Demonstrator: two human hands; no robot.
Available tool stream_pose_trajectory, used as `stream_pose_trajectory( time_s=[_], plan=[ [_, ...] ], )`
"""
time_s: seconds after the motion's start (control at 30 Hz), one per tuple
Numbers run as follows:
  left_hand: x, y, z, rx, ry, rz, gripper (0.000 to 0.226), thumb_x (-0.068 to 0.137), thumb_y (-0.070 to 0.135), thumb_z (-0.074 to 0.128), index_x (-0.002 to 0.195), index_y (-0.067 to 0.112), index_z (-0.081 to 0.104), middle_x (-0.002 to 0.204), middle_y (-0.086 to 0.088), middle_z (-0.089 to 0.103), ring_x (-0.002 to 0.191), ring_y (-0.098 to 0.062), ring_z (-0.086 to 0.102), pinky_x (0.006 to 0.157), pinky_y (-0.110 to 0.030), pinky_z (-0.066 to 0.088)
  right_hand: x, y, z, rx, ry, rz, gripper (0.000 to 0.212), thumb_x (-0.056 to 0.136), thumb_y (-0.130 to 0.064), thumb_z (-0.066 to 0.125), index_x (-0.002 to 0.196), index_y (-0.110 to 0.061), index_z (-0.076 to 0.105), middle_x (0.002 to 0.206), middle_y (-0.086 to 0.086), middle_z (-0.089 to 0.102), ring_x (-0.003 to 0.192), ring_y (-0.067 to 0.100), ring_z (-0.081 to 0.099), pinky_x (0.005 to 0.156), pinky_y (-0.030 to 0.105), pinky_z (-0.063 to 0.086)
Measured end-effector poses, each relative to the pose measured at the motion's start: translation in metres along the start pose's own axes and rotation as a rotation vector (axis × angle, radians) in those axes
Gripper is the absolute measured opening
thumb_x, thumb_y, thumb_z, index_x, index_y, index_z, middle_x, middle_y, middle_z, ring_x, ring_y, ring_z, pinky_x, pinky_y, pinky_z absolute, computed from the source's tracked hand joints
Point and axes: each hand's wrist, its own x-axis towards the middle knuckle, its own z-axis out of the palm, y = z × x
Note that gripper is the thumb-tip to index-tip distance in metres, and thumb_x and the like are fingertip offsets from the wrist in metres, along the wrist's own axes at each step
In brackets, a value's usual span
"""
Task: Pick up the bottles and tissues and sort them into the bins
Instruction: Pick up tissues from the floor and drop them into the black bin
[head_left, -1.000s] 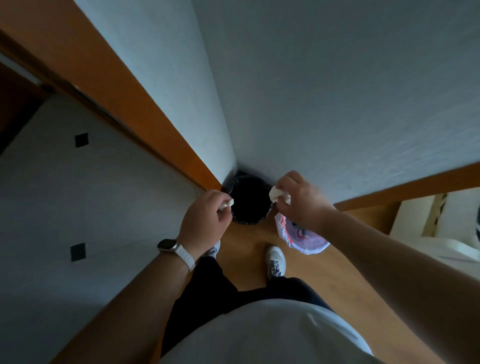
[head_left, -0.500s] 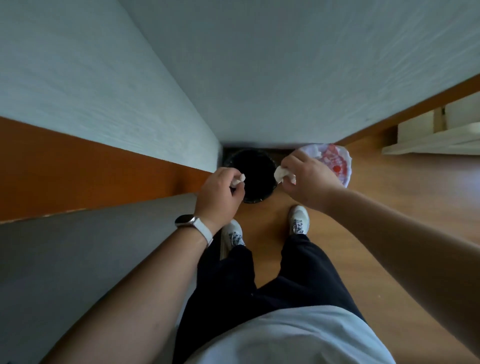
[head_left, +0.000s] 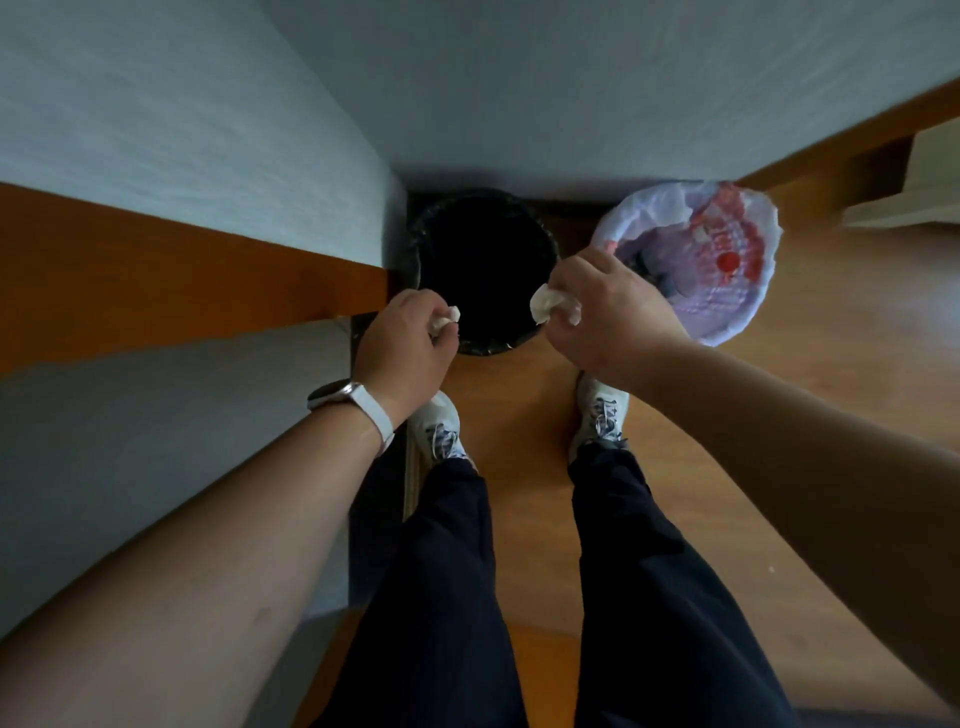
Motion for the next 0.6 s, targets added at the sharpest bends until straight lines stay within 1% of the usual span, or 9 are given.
stream_pose_trajectory(
  time_s=[0.07,0.13,0.2,0.27,0.33,0.43,0.5,0.57,0.6],
  plan=[
    [0.013,-0.021,0.028,0.019,-0.006,-0.036,0.011,0.094,0.023,0.058,0.1,0.015,0.062,0.101,0.001,0.059,0.081,-0.012,0.051,0.061,-0.023,0.037,0.012,0.02,0.03,-0.007,-0.014,0.012,0.026,0.083,-0.023,0.053,0.107,-0.015,0.059,0.109,0.006,0.055,0.089,0.029,0.057,0.07,0.042,0.051],
    [0.028,-0.043,0.056,0.024,-0.003,-0.062,0.011,0.094,0.023,0.059,0.099,0.014,0.063,0.102,0.0,0.06,0.082,-0.014,0.053,0.065,-0.027,0.04,0.028,0.041,0.063,-0.009,-0.011,0.012,0.027,0.083,-0.024,0.053,0.108,-0.016,0.059,0.109,0.005,0.054,0.087,0.027,0.056,0.068,0.039,0.049],
    [0.043,-0.065,0.085,0.035,0.007,-0.07,0.012,0.093,0.023,0.059,0.1,0.014,0.063,0.1,0.001,0.059,0.084,-0.017,0.054,0.065,-0.027,0.041,0.046,0.061,0.097,-0.005,0.0,-0.001,0.027,0.083,-0.023,0.055,0.108,-0.015,0.059,0.108,0.005,0.054,0.084,0.025,0.054,0.064,0.031,0.04],
    [0.058,-0.083,0.113,0.039,0.014,-0.078,0.013,0.093,0.024,0.059,0.1,0.013,0.063,0.099,0.003,0.056,0.084,-0.016,0.052,0.063,-0.026,0.038,0.062,0.078,0.127,-0.003,-0.001,0.005,0.027,0.085,-0.022,0.055,0.11,-0.014,0.058,0.11,0.005,0.053,0.082,0.02,0.049,0.064,0.027,0.033],
    [0.072,-0.097,0.139,0.042,0.011,-0.082,0.013,0.093,0.024,0.059,0.1,0.014,0.063,0.101,0.002,0.056,0.084,-0.015,0.052,0.067,-0.026,0.038,0.075,0.095,0.154,-0.006,-0.019,0.014,0.028,0.086,-0.023,0.057,0.112,-0.014,0.058,0.112,0.004,0.052,0.084,0.019,0.048,0.065,0.028,0.035],
    [0.086,-0.111,0.167,0.031,0.019,-0.075,0.014,0.092,0.027,0.06,0.1,0.015,0.062,0.101,0.004,0.054,0.087,-0.015,0.052,0.071,-0.027,0.038,0.083,0.112,0.184,-0.009,-0.032,-0.009,0.03,0.086,-0.025,0.059,0.113,-0.013,0.058,0.114,0.006,0.053,0.087,0.024,0.054,0.065,0.03,0.039],
    [0.087,-0.113,0.176,0.026,0.047,-0.085,0.021,0.091,0.03,0.062,0.105,0.015,0.061,0.102,0.006,0.052,0.088,-0.013,0.052,0.072,-0.027,0.039,0.082,0.116,0.194,-0.02,-0.046,-0.01,0.032,0.087,-0.028,0.059,0.115,-0.014,0.057,0.115,0.005,0.053,0.088,0.024,0.056,0.064,0.03,0.039],
    [0.08,-0.108,0.177,0.008,0.075,-0.122,0.026,0.091,0.033,0.062,0.11,0.015,0.061,0.106,0.004,0.054,0.09,-0.013,0.052,0.073,-0.025,0.038,0.075,0.115,0.194,-0.021,-0.067,0.003,0.035,0.088,-0.032,0.058,0.118,-0.015,0.056,0.118,0.004,0.053,0.089,0.025,0.057,0.065,0.031,0.042],
    [0.075,-0.104,0.174,-0.004,0.086,-0.137,0.027,0.091,0.033,0.062,0.111,0.015,0.062,0.108,0.002,0.056,0.092,-0.013,0.053,0.073,-0.025,0.038,0.07,0.113,0.189,-0.024,-0.072,0.012,0.036,0.088,-0.034,0.057,0.12,-0.016,0.056,0.119,0.004,0.053,0.09,0.024,0.057,0.065,0.031,0.041]
  ],
)
